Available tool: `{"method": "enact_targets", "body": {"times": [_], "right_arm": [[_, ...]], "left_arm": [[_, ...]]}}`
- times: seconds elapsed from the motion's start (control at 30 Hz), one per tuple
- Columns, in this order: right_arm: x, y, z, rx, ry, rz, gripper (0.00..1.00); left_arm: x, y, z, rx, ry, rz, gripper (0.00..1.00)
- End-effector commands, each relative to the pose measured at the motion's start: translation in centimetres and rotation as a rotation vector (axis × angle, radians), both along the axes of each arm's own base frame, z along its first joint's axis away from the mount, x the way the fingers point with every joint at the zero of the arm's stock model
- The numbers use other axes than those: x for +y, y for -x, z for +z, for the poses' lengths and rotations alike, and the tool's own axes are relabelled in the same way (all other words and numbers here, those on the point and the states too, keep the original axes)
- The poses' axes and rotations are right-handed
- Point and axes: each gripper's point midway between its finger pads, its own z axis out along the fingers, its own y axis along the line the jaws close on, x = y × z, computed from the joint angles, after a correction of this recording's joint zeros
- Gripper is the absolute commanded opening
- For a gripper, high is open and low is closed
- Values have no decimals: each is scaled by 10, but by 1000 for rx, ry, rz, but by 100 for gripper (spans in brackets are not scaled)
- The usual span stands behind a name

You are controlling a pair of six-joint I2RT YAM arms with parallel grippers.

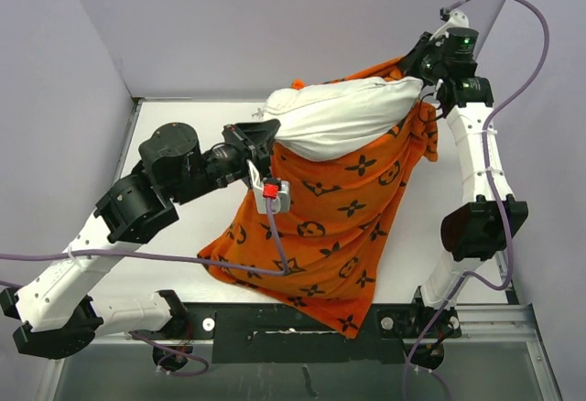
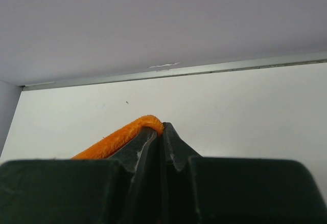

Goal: Remove the pillowcase from the pillow

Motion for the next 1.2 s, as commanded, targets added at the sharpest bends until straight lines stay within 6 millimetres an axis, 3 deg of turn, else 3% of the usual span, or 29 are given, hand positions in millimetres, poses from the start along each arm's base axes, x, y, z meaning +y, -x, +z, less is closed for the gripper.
{"method": "enact_targets", "body": {"times": [0.0,0.1,0.2,0.23,0.3,0.4,0.43,0.53,0.63,0.73,0.8,0.87,0.97,1.0,1.17], "right_arm": [[-76,-13,66,-209,9,-257,0],[-74,-7,51,-176,-26,-225,0],[-42,3,41,-201,-85,-62,0],[-30,10,43,-228,-111,7,4],[-7,26,54,-290,-146,127,19],[7,49,76,-367,-167,216,64],[8,55,84,-386,-159,222,71],[-2,74,103,-443,-116,187,85],[-19,91,105,-479,-139,152,91],[-13,110,95,-501,-166,188,93],[11,121,84,-508,-163,271,93],[48,130,73,-518,-96,364,93],[123,151,59,-538,24,537,92],[157,167,54,-552,50,619,92],[253,222,20,-638,215,775,91]], "left_arm": [[48,5,158,-449,369,136,0],[65,-18,181,-459,468,223,0],[75,-41,179,-410,511,268,0],[74,-48,175,-386,517,272,0],[71,-63,170,-350,534,290,0],[67,-83,177,-304,606,312,0],[68,-90,182,-291,637,323,0],[72,-107,199,-265,730,334,0],[73,-112,212,-263,785,322,0],[67,-114,211,-259,782,296,0],[63,-115,208,-248,777,286,0],[60,-117,205,-229,771,276,0],[57,-119,200,-208,759,274,0],[57,-119,199,-202,757,275,0],[60,-118,196,-204,751,289,0]]}}
